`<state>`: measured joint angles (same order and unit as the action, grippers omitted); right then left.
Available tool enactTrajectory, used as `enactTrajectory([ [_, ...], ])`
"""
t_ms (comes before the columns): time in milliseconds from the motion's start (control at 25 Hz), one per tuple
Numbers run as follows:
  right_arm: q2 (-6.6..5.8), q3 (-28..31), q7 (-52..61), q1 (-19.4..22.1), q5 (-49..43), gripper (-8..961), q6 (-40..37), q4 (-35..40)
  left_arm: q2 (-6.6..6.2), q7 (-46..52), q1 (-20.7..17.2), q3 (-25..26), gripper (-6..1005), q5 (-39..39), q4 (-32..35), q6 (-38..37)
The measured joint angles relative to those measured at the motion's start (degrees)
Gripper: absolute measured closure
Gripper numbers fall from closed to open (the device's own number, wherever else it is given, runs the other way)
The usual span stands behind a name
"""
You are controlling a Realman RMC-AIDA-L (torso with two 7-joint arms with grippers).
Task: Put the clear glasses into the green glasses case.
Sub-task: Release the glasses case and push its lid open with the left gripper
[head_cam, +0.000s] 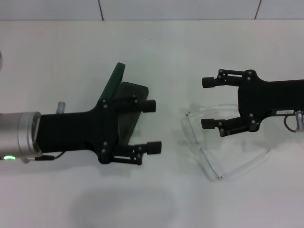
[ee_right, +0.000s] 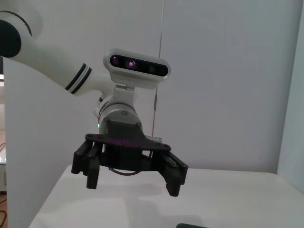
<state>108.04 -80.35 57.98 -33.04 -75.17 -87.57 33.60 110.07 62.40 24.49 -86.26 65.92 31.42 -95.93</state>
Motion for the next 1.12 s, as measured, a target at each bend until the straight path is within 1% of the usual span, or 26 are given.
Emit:
enactTrajectory([
  [240,0.39,0.02,0.02,0.08,-0.24,67,0.61,0.41,0.17,1.86,-0.17,3.43,141,0.08,-0.41,0.42],
  [480,0.42,0.02,0.00,0.17,-0.24,67,0.65,0.42,0.31,2.56,-0.32,4.01,158,0.10,-0.36,0.52],
  [560,0.42,0.02,-0.08,0.23,-0.24,67,0.65,0.42,0.28,3.80,-0.32,4.62,163,0.46,-0.17,1.69],
  [640,0.41,0.02,-0.22,0.43,-0.25,67,0.69,0.42,0.15,6.20,-0.31,6.83,169,2.66,0.74,4.06],
  [800,0.49,0.02,-0.45,0.62,-1.10,67,0.74,0.55,0.63,14.43,-0.72,14.65,180,12.43,6.00,9.09],
  [840,0.58,0.02,-0.45,0.63,-1.53,67,0.79,0.73,0.94,17.38,-0.96,16.53,183,15.56,8.32,10.28],
  [920,0.81,0.02,-0.46,0.70,-2.42,67,0.95,1.19,2.18,25.62,-1.52,21.24,189,24.45,15.19,13.80],
  [960,0.94,0.07,-0.47,0.72,-2.92,68,1.01,1.45,2.67,28.05,-1.62,22.32,191,27.36,17.11,14.94],
  [1040,1.29,0.27,-0.47,0.75,-3.93,68,1.17,2.07,4.65,35.55,-1.60,25.60,197,37.05,22.51,17.80],
  [1080,1.42,0.36,-0.48,0.74,-4.35,68,1.29,2.33,5.59,38.43,-1.35,26.96,200,40.65,24.43,18.27],
  [1120,1.69,0.43,-0.48,0.77,-5.05,68,1.49,2.76,6.17,40.38,-1.15,27.60,203,43.05,25.56,18.40],
])
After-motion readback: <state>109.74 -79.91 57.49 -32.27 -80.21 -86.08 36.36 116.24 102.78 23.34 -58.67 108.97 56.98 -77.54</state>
